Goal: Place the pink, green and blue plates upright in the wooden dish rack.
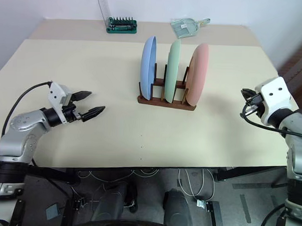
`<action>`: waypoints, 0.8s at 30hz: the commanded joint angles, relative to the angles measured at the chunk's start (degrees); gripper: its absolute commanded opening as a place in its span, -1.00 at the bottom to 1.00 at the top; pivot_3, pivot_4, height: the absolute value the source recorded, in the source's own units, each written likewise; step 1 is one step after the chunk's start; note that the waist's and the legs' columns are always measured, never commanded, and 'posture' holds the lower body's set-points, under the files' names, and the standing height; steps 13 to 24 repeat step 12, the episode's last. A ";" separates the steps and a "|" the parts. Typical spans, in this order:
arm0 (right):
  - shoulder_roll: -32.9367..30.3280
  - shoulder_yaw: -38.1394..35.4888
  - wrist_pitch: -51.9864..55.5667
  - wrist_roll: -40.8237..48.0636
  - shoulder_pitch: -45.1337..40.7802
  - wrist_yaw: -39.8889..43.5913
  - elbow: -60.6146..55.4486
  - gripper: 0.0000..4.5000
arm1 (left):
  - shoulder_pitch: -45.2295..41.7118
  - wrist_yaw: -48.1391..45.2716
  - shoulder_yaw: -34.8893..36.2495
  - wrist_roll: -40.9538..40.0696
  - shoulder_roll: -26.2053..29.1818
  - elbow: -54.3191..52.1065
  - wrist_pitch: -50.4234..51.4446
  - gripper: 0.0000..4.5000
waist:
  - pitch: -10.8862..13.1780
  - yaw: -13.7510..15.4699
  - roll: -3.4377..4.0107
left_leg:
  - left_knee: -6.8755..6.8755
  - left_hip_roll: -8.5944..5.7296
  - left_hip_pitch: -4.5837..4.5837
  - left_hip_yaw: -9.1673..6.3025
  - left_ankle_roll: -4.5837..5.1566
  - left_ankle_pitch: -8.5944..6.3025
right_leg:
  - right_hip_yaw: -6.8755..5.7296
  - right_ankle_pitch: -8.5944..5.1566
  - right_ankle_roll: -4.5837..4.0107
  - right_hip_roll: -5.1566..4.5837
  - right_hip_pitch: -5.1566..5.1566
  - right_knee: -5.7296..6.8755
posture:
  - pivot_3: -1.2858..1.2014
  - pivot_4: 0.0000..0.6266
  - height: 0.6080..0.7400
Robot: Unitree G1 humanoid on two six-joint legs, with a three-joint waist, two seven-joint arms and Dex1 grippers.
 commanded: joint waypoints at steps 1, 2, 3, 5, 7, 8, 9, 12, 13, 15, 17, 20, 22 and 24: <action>1.38 -3.18 -2.09 4.03 0.52 1.10 0.56 -0.99 | 0.57 -0.64 2.65 0.32 1.60 1.09 -2.34 1.00 | 0.00 0.13 0.00 | 0.00 -0.01 0.00 0.00 0.00 0.00 | 0.00 0.00 0.00 -0.01 0.00 0.00 | 0.03 -0.52 0.88; 1.29 -3.36 -2.54 4.23 0.55 1.31 1.33 -0.99 | 0.57 -0.41 2.51 0.42 1.54 1.05 -2.32 1.00 | 0.00 0.15 0.00 | 0.01 -0.01 0.00 0.00 0.01 -0.01 | 0.00 0.00 0.00 -0.01 0.00 -0.01 | 0.03 -0.52 0.88; 1.24 -3.55 -3.07 4.22 0.55 1.13 2.61 -0.99 | 0.55 -0.24 2.41 0.44 1.43 1.05 -2.18 1.00 | 0.00 0.27 0.00 | 0.01 -0.02 -0.01 0.00 0.03 -0.02 | 0.00 0.00 0.00 -0.03 0.00 -0.01 | 0.03 -0.52 0.88; 1.82 -2.92 -3.49 3.70 1.97 0.36 3.62 -0.99 | 1.06 -0.45 2.97 0.33 1.66 1.61 -2.19 1.00 | 0.00 0.48 0.00 | 0.02 -0.04 -0.01 0.00 0.05 -0.03 | 0.00 0.00 0.00 -0.04 0.01 -0.02 | 0.03 -0.52 0.88; 2.63 -2.28 -3.63 3.82 2.18 -0.44 3.92 -0.99 | 1.55 -0.62 3.41 -0.10 1.73 1.26 -1.83 1.00 | -0.01 0.35 -0.02 | 0.02 -0.04 -0.01 0.00 0.05 -0.04 | 0.00 0.00 0.01 -0.04 0.02 -0.02 | 0.03 -0.52 0.88; 2.81 -1.91 -3.77 3.84 1.92 -0.67 4.10 -0.99 | 1.80 -0.46 3.38 -0.13 1.62 0.79 -1.59 1.00 | 0.00 0.25 0.00 | 0.02 -0.03 -0.01 0.00 0.05 -0.04 | 0.00 0.00 0.01 -0.04 0.01 -0.02 | 0.03 -0.52 0.88; 2.95 -1.34 -3.98 3.65 1.57 -0.71 4.30 -0.99 | 2.13 -0.20 3.33 -0.19 1.39 0.24 -1.35 1.00 | 0.00 0.09 0.01 | 0.02 -0.03 -0.01 0.00 0.05 -0.04 | 0.00 0.00 0.01 -0.04 0.01 0.00 | 0.03 -0.52 0.88; 3.15 -0.25 -4.36 3.27 0.48 -0.84 5.02 -0.99 | 3.24 0.31 3.30 -0.63 0.92 -1.46 -0.58 1.00 | -0.01 -0.03 0.02 | 0.01 -0.02 0.01 0.00 0.04 -0.03 | 0.00 0.00 0.00 -0.04 0.00 0.04 | 0.03 -0.52 0.88; 3.15 -0.25 -4.36 3.27 0.48 -0.84 5.02 -0.99 | 3.24 0.31 3.30 -0.63 0.92 -1.46 -0.58 1.00 | -0.01 -0.03 0.02 | 0.01 -0.02 0.01 0.00 0.04 -0.03 | 0.00 0.00 0.00 -0.04 0.00 0.04 | 0.03 -0.52 0.88; 3.15 -0.25 -4.36 3.27 0.48 -0.84 5.02 -0.99 | 3.24 0.31 3.30 -0.63 0.92 -1.46 -0.58 1.00 | -0.01 -0.03 0.02 | 0.01 -0.02 0.01 0.00 0.04 -0.03 | 0.00 0.00 0.00 -0.04 0.00 0.04 | 0.03 -0.52 0.88; 3.15 -0.25 -4.36 3.27 0.48 -0.84 5.02 -0.99 | 3.24 0.31 3.30 -0.63 0.92 -1.46 -0.58 1.00 | -0.01 -0.03 0.02 | 0.01 -0.02 0.01 0.00 0.04 -0.03 | 0.00 0.00 0.00 -0.04 0.00 0.04 | 0.03 -0.52 0.88; 3.15 -0.25 -4.36 3.27 0.48 -0.84 5.02 -0.99 | 3.24 0.31 3.30 -0.63 0.92 -1.46 -0.58 1.00 | -0.01 -0.03 0.02 | 0.01 -0.02 0.01 0.00 0.04 -0.03 | 0.00 0.00 0.00 -0.04 0.00 0.04 | 0.03 -0.52 0.88; 3.15 -0.25 -4.36 3.27 0.48 -0.84 5.02 -0.99 | 3.24 0.31 3.30 -0.63 0.92 -1.46 -0.58 1.00 | -0.01 -0.03 0.02 | 0.01 -0.02 0.01 0.00 0.04 -0.03 | 0.00 0.00 0.00 -0.04 0.00 0.04 | 0.03 -0.52 0.88; 3.15 -0.25 -4.36 3.27 0.48 -0.84 5.02 -0.99 | 3.24 0.31 3.30 -0.63 0.92 -1.46 -0.58 1.00 | -0.01 -0.03 0.02 | 0.01 -0.02 0.01 0.00 0.04 -0.03 | 0.00 0.00 0.00 -0.04 0.00 0.04 | 0.03 -0.52 0.88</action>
